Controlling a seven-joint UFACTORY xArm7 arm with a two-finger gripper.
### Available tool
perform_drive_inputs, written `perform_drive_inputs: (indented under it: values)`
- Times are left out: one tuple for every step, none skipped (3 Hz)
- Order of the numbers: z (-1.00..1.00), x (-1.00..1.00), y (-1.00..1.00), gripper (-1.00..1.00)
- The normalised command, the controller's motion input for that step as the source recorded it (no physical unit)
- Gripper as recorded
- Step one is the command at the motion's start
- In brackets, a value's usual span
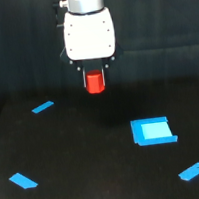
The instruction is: Pick up the red object from the table
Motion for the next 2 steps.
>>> perform_drive_inputs:
  values:
    - [0.15, 0.0, 0.07, -1.0]
    - [0.07, 0.1, 0.05, -1.0]
